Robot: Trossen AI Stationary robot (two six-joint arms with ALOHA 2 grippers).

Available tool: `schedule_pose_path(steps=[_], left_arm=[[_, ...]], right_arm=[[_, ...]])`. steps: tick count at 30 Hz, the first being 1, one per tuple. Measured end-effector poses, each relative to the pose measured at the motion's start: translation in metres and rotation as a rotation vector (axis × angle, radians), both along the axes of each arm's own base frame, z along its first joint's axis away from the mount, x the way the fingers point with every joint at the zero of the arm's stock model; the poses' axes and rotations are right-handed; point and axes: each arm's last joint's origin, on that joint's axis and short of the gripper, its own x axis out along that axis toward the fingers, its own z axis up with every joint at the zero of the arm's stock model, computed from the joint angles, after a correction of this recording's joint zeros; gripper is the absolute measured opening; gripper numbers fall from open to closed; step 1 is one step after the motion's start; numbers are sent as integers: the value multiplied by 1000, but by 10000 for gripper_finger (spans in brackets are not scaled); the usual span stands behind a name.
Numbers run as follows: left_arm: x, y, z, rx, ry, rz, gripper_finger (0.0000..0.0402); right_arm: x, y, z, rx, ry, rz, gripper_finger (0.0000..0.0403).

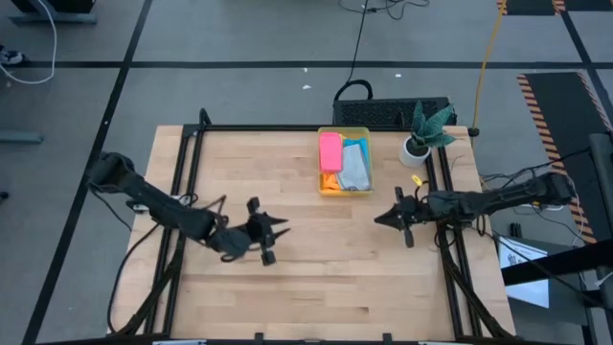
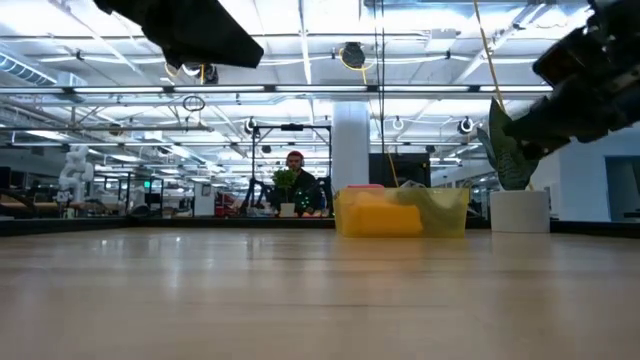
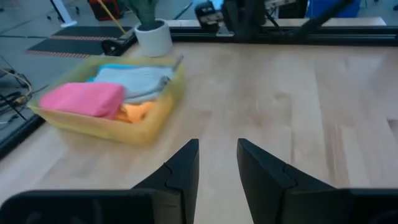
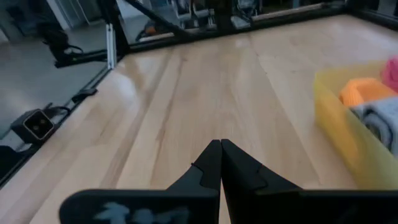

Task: Fold microfiber towels
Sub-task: Return to Home Position

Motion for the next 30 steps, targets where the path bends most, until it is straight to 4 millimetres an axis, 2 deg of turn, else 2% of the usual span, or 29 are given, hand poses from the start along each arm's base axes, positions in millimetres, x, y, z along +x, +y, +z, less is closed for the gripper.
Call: schedule_pose_path(steps=[2,5,13,15,20,23,27,30], left_arm=[[-5,8,7,-7,-11,-1,113],[-13,20,8,-25,-16,-1,113],[-56,58,4,-52,-79,78,109],[-71,69,5,-64,-114,89,93],[-102,91,5,-118,-200,13,12],[-114,104,5,-132,-247,-11,7],[-128,116,1,-141,-226,-68,4],[-140,122,-2,-121,-206,-34,3]], right_arm=[[-3,0,4,6,-42,4,0],[-7,0,7,-1,-83,33,0],[-9,0,8,-54,-97,67,0],[-9,0,8,-50,-97,66,0],[-9,0,7,-48,-95,65,0],[-9,0,8,-48,-101,65,0],[-9,0,7,-48,-94,66,0],[-9,0,7,-48,-93,67,0]])
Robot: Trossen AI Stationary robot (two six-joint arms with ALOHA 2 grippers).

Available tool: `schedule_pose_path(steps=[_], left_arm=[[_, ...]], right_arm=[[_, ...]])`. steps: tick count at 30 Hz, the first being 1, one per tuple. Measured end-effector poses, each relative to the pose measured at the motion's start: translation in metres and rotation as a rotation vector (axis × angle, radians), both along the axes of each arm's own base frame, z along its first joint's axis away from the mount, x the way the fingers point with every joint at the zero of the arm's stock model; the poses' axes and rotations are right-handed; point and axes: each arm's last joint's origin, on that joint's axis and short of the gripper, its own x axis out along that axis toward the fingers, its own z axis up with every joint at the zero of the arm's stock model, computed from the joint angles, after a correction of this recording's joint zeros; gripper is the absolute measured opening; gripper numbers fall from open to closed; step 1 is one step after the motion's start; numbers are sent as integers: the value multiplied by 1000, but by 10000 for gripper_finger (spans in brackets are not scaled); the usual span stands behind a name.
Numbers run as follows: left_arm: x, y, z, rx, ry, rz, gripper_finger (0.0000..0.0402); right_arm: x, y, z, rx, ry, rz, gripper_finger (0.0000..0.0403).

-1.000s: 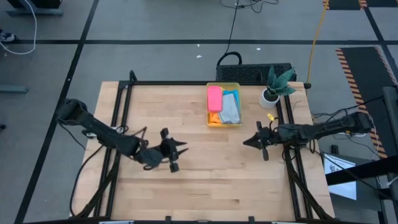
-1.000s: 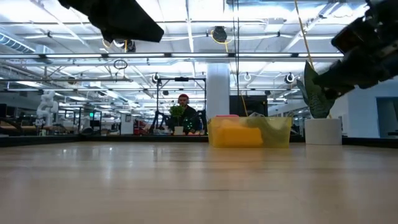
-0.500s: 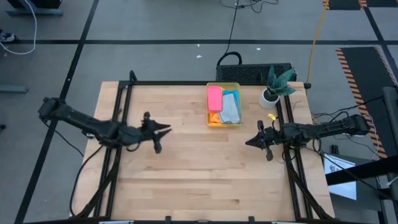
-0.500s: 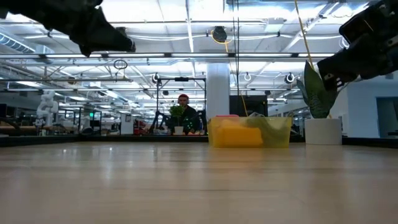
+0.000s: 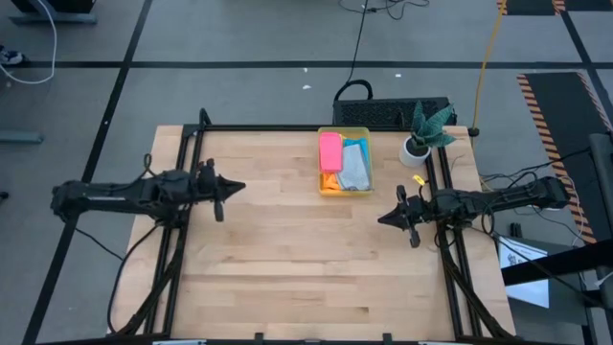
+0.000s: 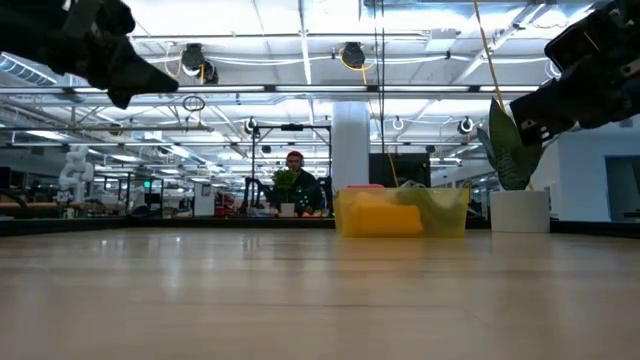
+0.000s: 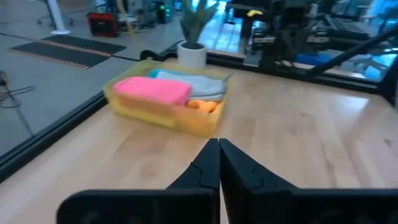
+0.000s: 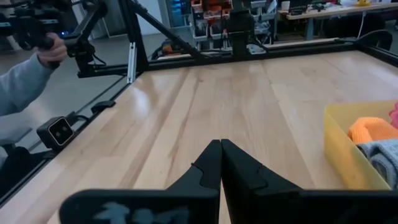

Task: Fold microfiber towels
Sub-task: Return to Home Position

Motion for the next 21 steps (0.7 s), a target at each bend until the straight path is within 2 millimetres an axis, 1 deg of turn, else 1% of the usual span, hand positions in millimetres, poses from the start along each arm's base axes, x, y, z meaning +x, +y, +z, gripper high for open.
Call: schedule_pose_path(steps=[4,7,12,18,21], left_arm=[[-13,3,-3,5,-22,14,4],[-19,0,-8,30,-51,-51,5],[-27,-1,-20,54,-80,-104,5],[-35,-4,-32,65,-71,-170,4],[-40,-4,-37,62,-45,-172,5]], right_arm=[[0,0,-1,-7,4,2,0],[0,0,-1,-7,4,2,0],[0,0,-1,-8,7,2,0],[-1,0,-4,-16,43,6,0],[-1,1,-5,-27,46,47,0]])
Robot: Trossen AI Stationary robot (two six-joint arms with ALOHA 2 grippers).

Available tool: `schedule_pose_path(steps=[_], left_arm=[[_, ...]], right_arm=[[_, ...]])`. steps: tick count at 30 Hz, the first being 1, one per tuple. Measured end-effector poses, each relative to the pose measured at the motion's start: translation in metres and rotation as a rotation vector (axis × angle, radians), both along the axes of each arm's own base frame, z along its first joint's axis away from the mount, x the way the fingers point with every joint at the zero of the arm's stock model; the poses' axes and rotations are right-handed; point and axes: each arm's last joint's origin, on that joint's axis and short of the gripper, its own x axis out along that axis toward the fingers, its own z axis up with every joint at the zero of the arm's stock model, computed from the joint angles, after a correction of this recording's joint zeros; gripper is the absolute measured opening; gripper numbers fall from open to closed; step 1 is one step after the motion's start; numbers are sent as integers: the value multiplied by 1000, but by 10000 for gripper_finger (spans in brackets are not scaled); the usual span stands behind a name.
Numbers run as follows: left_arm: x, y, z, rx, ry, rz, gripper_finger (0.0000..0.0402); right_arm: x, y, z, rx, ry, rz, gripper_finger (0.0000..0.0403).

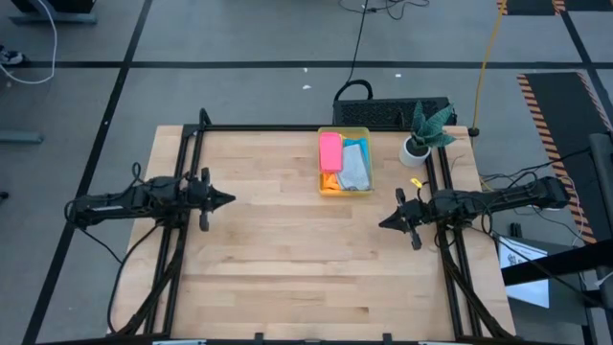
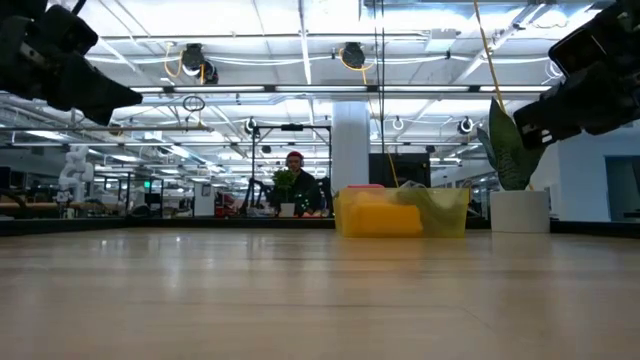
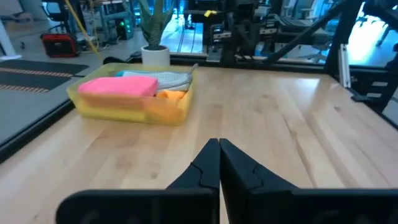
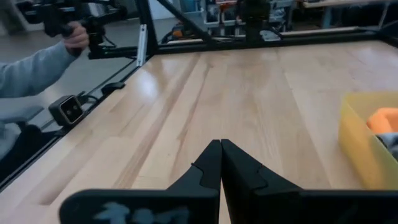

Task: Fold microfiber towels
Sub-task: Return to Home Position

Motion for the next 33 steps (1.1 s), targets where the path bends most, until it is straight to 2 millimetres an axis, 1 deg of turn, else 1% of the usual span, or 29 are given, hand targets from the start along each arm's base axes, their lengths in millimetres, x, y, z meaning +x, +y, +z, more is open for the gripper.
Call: schedule_pose_path(steps=[4,10,13,17,24,28,33], left_arm=[[-2,0,-2,7,17,4,3],[-2,0,-3,15,38,1,3],[-2,0,-5,8,51,-1,5],[-2,-1,-4,27,50,-6,3],[-2,-1,-7,54,65,-15,3],[0,-1,-14,56,90,-1,5],[0,-1,-16,57,94,1,3]], right_arm=[[-1,-2,2,-32,-28,-5,0],[-6,-12,5,-55,-64,-73,0],[-10,-16,10,-48,-122,-97,0],[-14,-17,15,-77,-193,-79,0],[-17,-17,19,-89,-250,-83,0],[-18,-17,19,-90,-250,-83,0],[-18,-19,17,-96,-225,-96,0]])
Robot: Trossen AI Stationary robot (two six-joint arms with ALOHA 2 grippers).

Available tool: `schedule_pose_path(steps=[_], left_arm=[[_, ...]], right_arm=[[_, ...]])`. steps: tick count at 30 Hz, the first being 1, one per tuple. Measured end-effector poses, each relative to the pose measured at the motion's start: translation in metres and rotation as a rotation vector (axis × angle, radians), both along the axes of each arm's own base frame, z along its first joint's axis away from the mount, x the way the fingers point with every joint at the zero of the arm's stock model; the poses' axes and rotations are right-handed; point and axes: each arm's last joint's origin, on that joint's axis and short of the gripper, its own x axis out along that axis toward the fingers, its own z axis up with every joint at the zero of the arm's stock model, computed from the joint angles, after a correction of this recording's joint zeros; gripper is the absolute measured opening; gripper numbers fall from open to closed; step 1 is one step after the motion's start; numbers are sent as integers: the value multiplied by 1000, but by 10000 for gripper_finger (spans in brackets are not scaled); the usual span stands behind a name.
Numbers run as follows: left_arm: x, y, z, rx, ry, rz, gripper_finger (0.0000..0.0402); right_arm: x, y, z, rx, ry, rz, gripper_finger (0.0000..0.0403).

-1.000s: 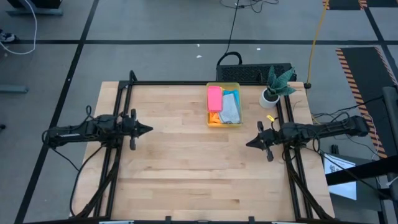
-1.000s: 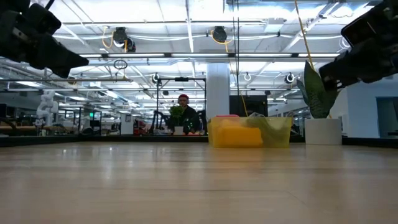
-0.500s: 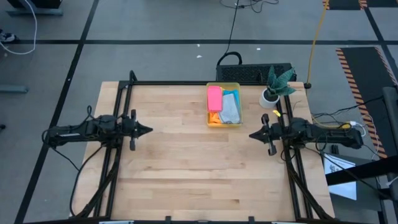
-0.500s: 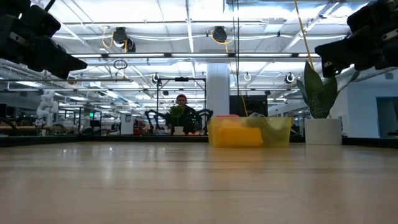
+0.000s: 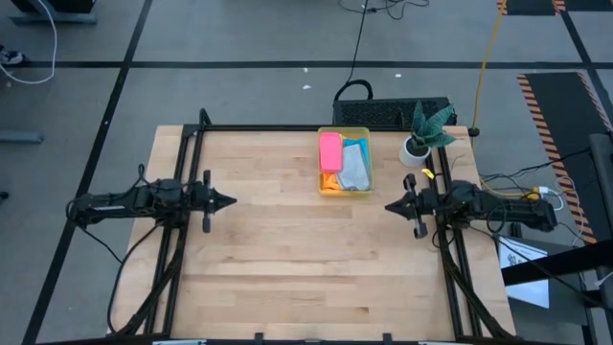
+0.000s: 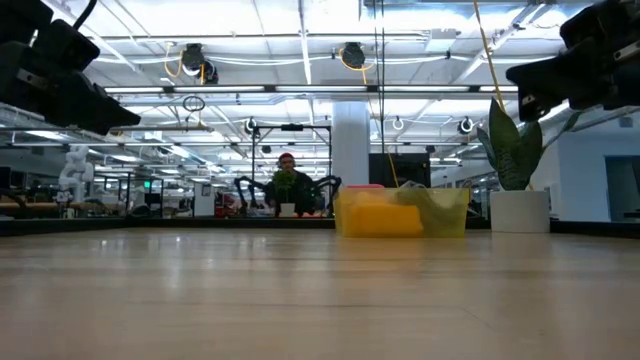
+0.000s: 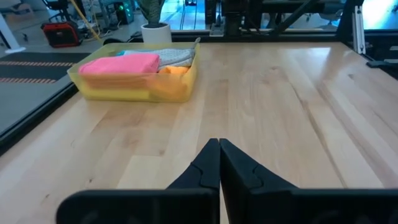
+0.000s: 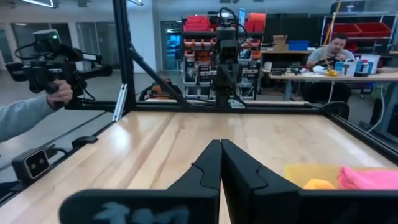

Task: Fold microfiber towels
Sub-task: Return to Home Position

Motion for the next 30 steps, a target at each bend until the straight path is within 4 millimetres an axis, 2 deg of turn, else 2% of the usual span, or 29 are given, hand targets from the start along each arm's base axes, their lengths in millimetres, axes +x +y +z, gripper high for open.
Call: schedule_pose_path(steps=[10,14,24,30], left_arm=[[1,-2,6,6,-57,-52,5],[5,-3,-1,-1,-71,-69,3],[12,-8,0,109,-264,-102,3],[13,-8,-2,141,-274,-120,16]], right_arm=[[0,-2,-1,22,9,-17,0],[1,-3,-2,57,23,-53,0],[3,-3,-1,63,20,-70,0],[3,-3,-1,58,17,-69,0]])
